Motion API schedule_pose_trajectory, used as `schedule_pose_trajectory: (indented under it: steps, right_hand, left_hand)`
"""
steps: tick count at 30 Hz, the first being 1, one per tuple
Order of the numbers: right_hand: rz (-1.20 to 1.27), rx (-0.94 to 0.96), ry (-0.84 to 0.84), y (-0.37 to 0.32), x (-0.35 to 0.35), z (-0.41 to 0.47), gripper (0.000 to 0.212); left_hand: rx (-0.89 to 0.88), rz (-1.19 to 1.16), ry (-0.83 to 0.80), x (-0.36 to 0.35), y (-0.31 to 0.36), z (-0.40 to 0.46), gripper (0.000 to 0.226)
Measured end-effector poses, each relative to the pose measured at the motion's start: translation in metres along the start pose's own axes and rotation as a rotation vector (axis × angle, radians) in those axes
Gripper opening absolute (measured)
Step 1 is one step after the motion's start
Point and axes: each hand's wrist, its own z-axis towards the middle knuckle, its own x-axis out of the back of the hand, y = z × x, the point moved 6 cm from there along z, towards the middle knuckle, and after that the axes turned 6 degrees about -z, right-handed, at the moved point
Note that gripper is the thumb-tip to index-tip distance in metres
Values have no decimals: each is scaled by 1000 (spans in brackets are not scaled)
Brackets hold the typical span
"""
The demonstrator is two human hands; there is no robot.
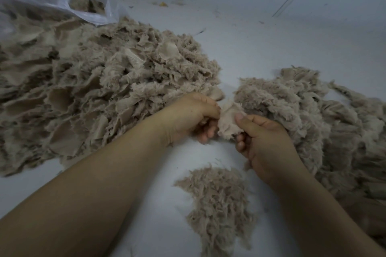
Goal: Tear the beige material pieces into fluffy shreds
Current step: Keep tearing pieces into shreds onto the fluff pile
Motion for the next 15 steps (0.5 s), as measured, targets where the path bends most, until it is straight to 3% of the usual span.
schedule_pose_trajectory:
  steps: [4,6,9,15]
  right_hand:
    - [-30,12,6,0,0,0,36]
    - [-8,23,2,0,1,0,36]
    - [-11,31,-10,1,1,0,30]
    - [-39,22,28,2,2,2,41]
  left_hand:
    - [1,153,-85,-6,1,-2,37]
    - [-11,231,-114,-7,1,-2,23]
    - [6,224,-181,-5,1,-4,31]
    - [-7,260,-328,-6,6,-11,23]
